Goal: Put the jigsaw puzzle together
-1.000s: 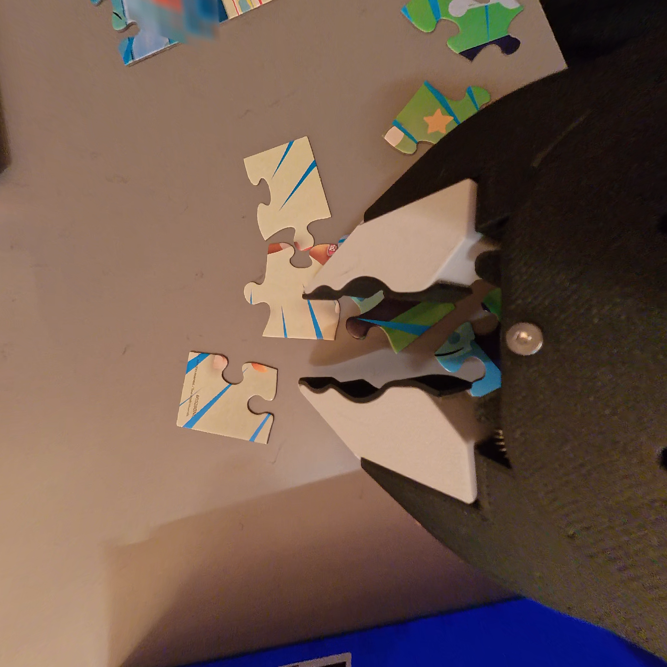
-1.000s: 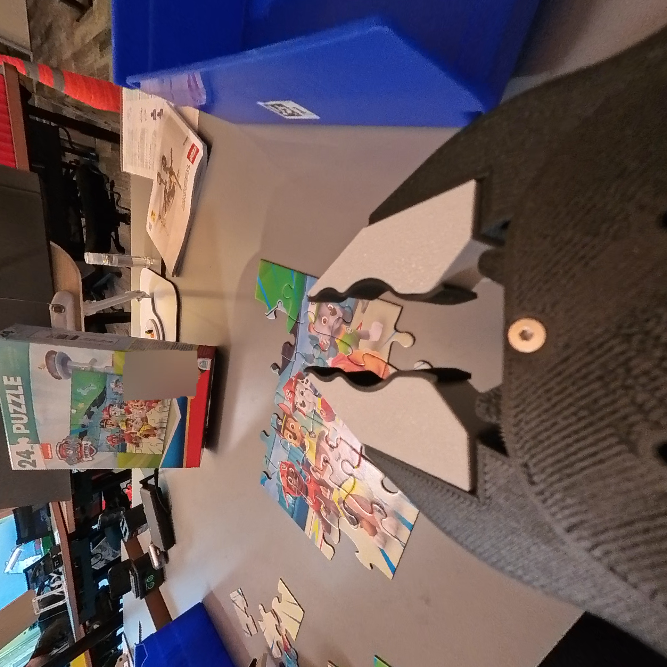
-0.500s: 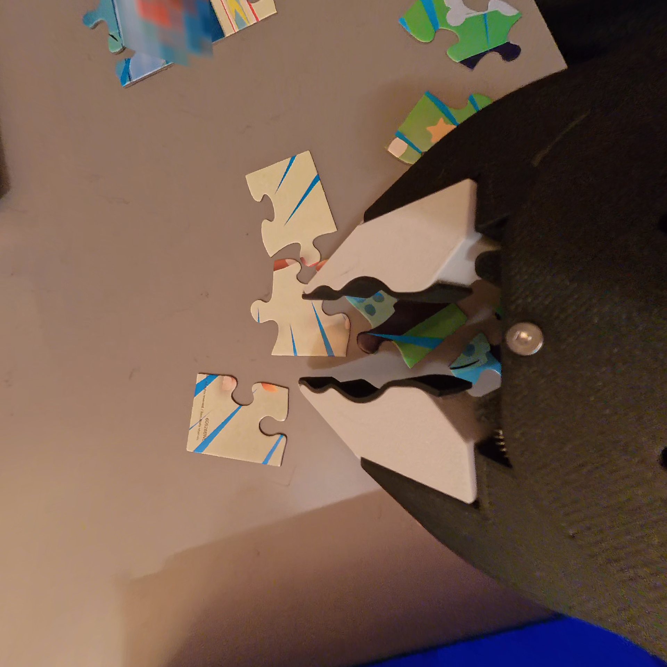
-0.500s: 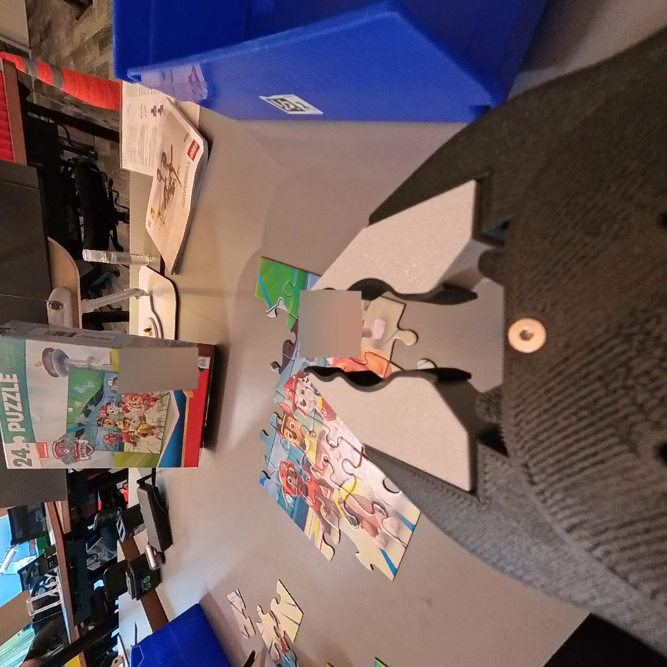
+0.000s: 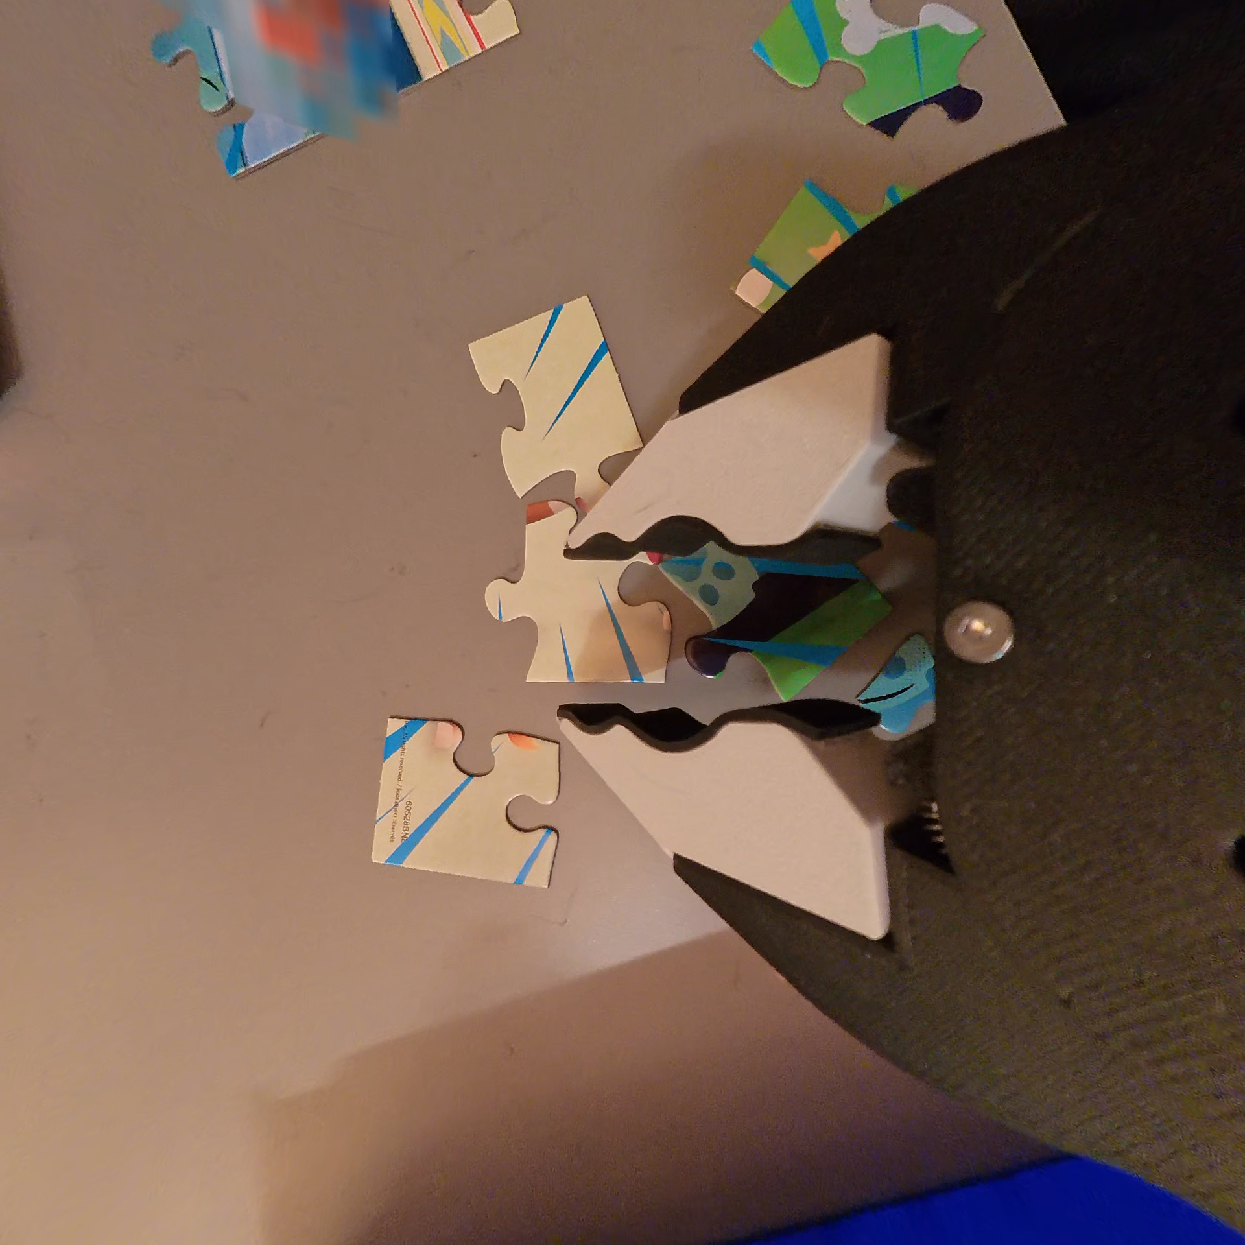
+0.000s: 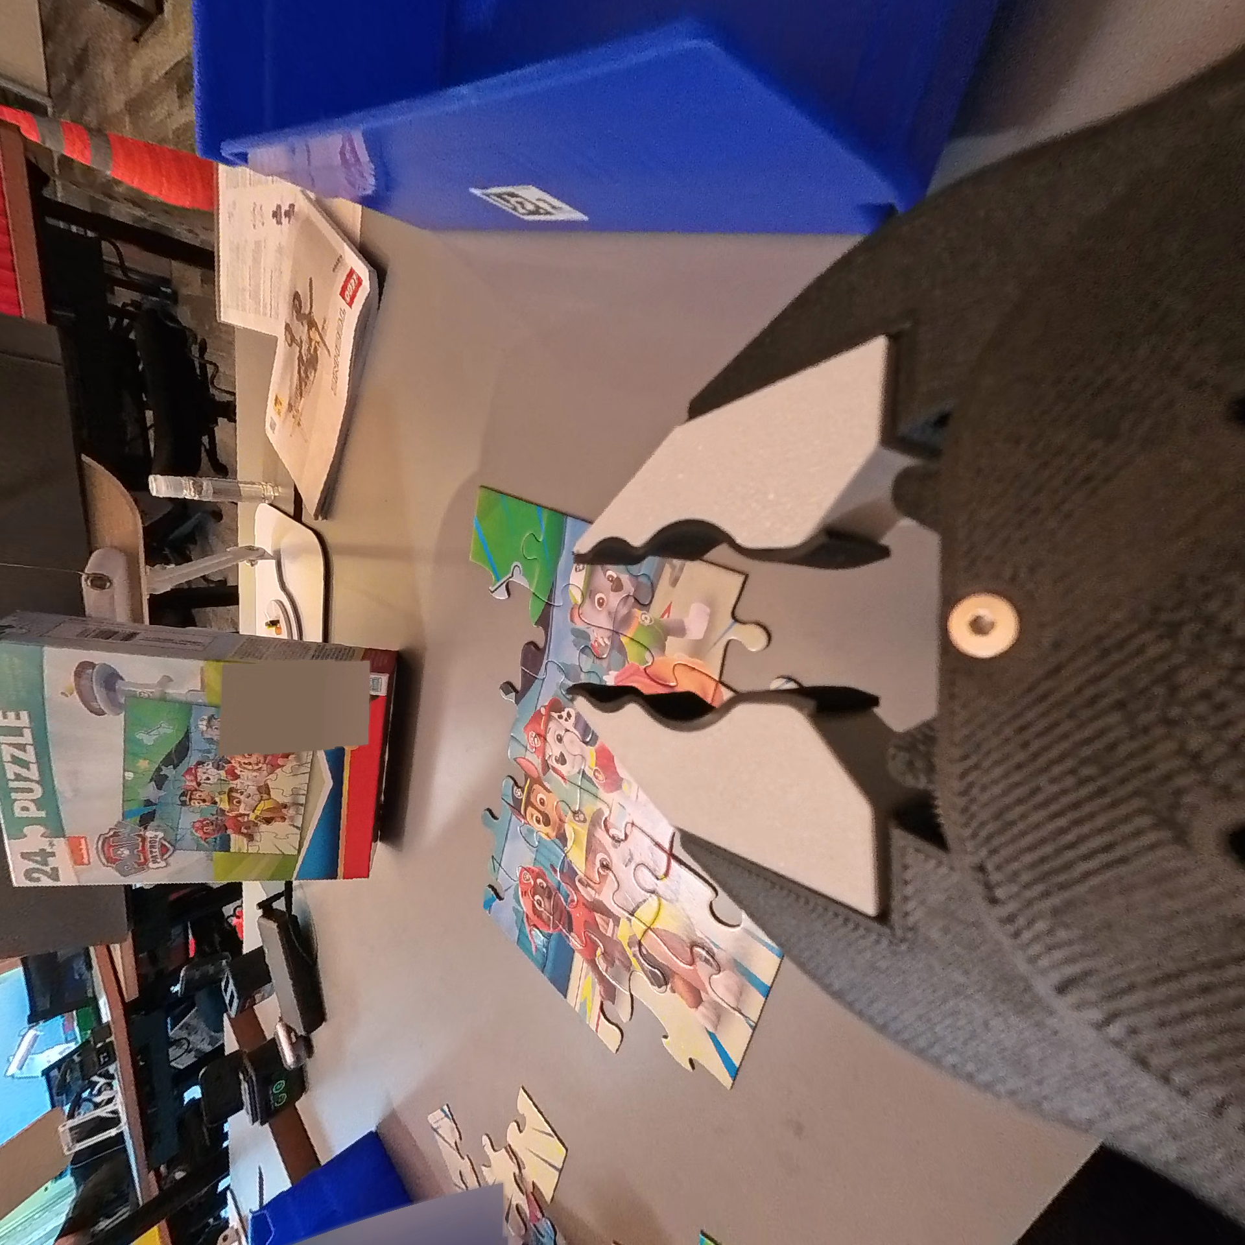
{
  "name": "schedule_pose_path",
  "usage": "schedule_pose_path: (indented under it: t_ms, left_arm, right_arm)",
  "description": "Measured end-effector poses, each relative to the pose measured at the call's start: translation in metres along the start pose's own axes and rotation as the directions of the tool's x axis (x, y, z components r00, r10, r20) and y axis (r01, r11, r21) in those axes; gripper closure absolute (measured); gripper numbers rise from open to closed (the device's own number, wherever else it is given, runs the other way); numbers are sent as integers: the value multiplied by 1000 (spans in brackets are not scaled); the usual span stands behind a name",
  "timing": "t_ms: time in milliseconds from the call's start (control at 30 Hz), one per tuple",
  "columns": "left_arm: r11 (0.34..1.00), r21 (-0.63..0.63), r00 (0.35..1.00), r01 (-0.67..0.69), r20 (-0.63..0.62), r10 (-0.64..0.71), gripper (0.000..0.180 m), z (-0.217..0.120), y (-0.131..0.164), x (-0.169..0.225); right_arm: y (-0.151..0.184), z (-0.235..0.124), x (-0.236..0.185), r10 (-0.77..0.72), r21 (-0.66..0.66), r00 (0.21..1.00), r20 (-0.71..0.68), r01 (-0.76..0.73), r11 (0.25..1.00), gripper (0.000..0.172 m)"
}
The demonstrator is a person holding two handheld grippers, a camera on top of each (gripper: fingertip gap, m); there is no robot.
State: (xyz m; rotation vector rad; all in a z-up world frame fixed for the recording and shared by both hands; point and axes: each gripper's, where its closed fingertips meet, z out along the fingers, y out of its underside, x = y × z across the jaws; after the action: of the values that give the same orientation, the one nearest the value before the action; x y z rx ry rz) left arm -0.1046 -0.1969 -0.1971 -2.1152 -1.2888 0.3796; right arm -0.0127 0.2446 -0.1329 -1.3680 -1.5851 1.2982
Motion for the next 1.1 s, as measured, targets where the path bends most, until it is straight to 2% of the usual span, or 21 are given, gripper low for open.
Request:
schedule_pose_path:
  t_ms: [1100]
  left_arm:
    - [1000,14,1000,12,8,-12,145,-8,-5,-5]
  right_arm:
    - [-2,-3,2,1,9,1000,-5,-1,1000,138]
